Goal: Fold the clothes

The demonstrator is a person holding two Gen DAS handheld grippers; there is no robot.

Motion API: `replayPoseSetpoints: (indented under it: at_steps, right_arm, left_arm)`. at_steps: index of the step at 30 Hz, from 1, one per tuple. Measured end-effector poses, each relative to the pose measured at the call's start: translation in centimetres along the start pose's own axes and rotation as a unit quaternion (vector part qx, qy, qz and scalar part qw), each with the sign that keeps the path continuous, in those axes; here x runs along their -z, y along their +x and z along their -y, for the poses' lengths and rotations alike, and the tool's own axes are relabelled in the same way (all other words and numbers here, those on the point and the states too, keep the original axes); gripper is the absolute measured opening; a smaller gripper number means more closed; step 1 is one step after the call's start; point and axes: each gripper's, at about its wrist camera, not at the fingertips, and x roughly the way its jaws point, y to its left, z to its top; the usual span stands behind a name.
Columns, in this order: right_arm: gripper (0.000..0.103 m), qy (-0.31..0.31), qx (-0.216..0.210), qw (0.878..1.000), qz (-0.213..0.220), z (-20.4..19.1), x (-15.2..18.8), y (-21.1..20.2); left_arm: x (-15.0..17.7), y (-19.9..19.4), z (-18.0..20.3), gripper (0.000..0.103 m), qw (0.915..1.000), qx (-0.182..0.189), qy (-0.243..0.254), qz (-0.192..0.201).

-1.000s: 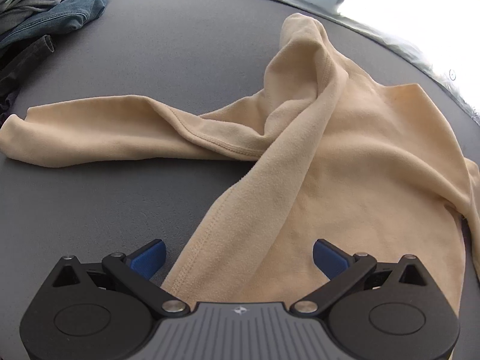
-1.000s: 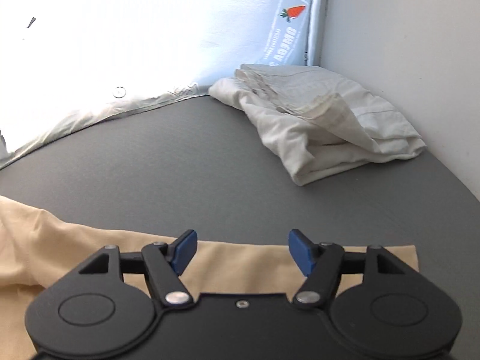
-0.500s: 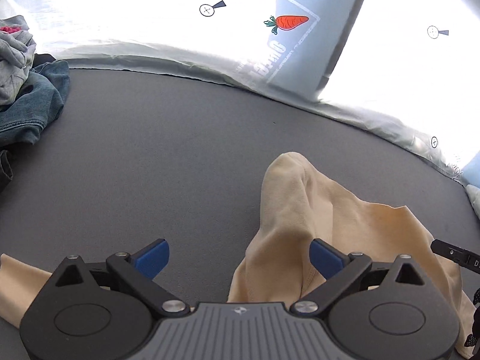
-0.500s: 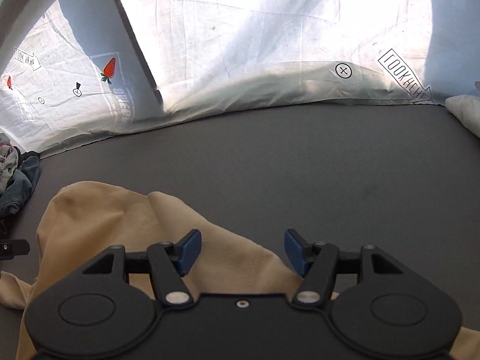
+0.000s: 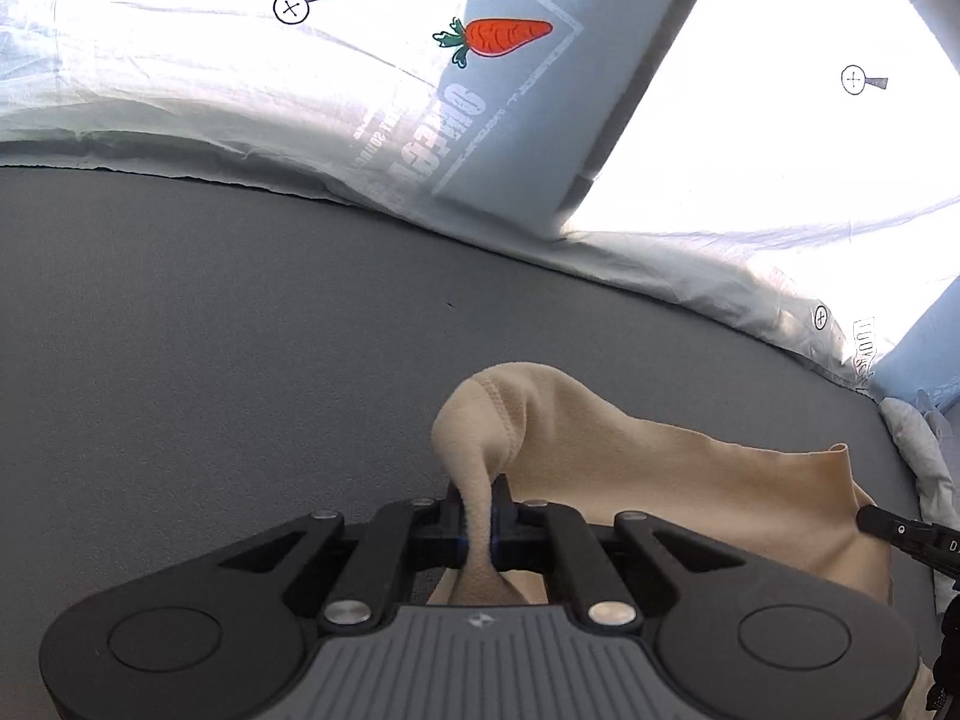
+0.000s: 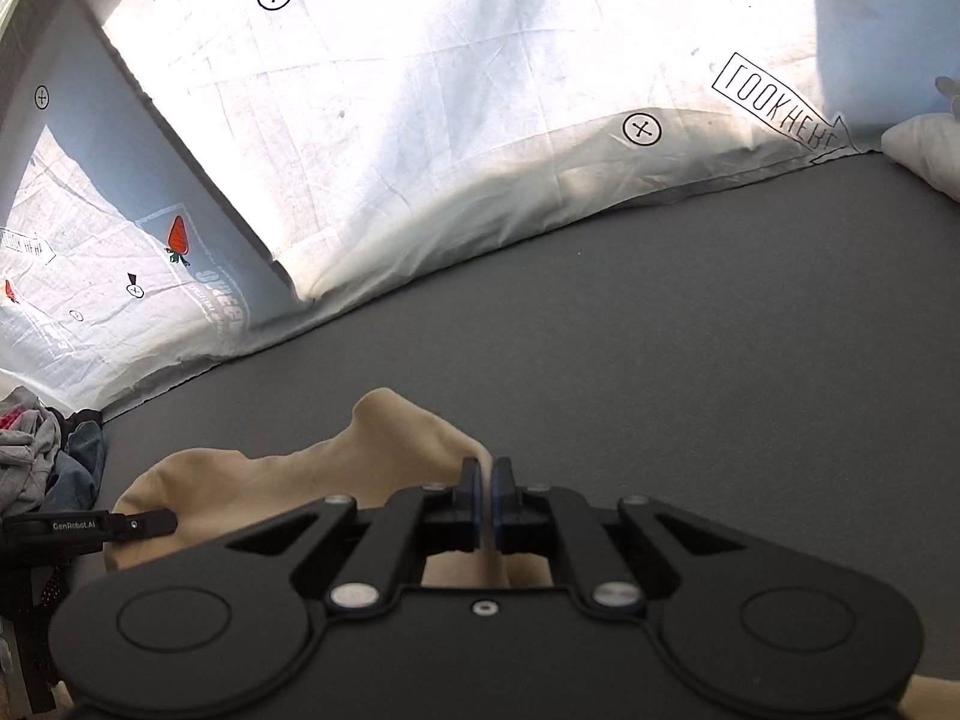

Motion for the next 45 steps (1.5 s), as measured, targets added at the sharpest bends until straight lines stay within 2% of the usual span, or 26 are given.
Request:
replayPoseSetpoints:
  at_steps: [3,5,7,9,10,11,13,16,18,20,21,22,24,26,28,32,38,45]
  right_arm:
    - [0.004,-0.038,0.022,0.999,0.018,-1.0,-0.7,0.8]
    - [0.005,-0.069,0.043,0.997,0.002,-1.6,-0.7,2.6]
    - [0.009,-0.095,0.070,0.993,-0.018,-1.9,-0.1,4.0]
    - [0.026,-0.115,0.096,0.988,-0.029,-2.2,0.4,4.7]
    - [0.044,-0.120,0.108,0.987,-0.019,-2.2,0.5,4.2]
    - [0.060,-0.124,0.120,0.985,-0.007,-2.3,0.7,3.5]
    - [0.073,-0.123,0.145,0.982,0.014,-2.1,1.0,1.7]
    - [0.074,-0.101,0.167,0.981,0.019,-0.8,2.7,-1.2]
    - [0.076,-0.090,0.181,0.979,0.017,-0.1,3.8,-2.9]
    - [0.078,-0.085,0.213,0.973,0.004,1.1,5.9,-4.5]
    - [0.079,-0.080,0.230,0.970,-0.001,1.7,6.8,-5.3]
    - [0.081,-0.076,0.246,0.966,-0.005,2.3,7.6,-6.1]
    - [0.088,-0.052,0.272,0.961,-0.006,3.7,9.2,-8.0]
    - [0.099,-0.023,0.290,0.957,0.000,5.0,10.6,-9.8]
    - [0.103,0.002,0.294,0.956,0.008,5.8,11.7,-11.0]
    - [0.103,0.031,0.300,0.953,0.030,6.7,13.6,-12.7]
    - [0.103,0.038,0.330,0.938,0.099,5.2,16.6,-13.3]
    - [0.103,0.038,0.331,0.937,0.103,4.8,17.1,-13.7]
  left_arm:
    - [-0.3,1.5,0.0,0.007,0.9998,-0.020,0.000,-0.003]
    - [0.1,3.0,0.0,0.008,0.9989,-0.042,0.001,-0.021]
    - [0.5,4.1,-0.2,0.014,0.9976,-0.059,-0.007,-0.035]
    - [0.4,3.7,0.1,0.023,0.9967,-0.071,-0.012,-0.038]
    - [0.4,3.3,0.2,0.030,0.9961,-0.079,-0.012,-0.038]
    - [0.4,2.8,0.2,0.033,0.9957,-0.085,-0.012,-0.035]
    - [0.7,1.6,0.0,0.039,0.9958,-0.086,-0.013,-0.028]
    - [1.7,-1.0,-0.3,0.049,0.9959,-0.086,-0.021,-0.016]
    - [2.9,-3.1,-0.4,0.051,0.9953,-0.091,-0.026,-0.016]
    - [4.3,-5.5,-0.5,0.052,0.9950,-0.093,-0.035,-0.010]
    - [5.1,-6.8,-0.6,0.057,0.9949,-0.092,-0.042,-0.006]
    - [5.9,-8.0,-0.9,0.062,0.9944,-0.092,-0.051,-0.003]
    - [7.5,-10.2,-1.6,0.064,0.9931,-0.096,-0.067,0.002]
    - [9.1,-12.1,-2.5,0.064,0.9908,-0.110,-0.079,0.002]
    - [10.6,-13.3,-3.7,0.064,0.9867,-0.134,-0.092,-0.004]
    - [13.7,-15.3,-7.4,0.064,0.9698,-0.185,-0.158,-0.017]
    - [17.0,-18.7,-12.8,0.064,0.9479,-0.193,-0.253,-0.006]
    - [18.7,-21.6,-18.5,0.066,0.9235,-0.183,-0.337,0.008]
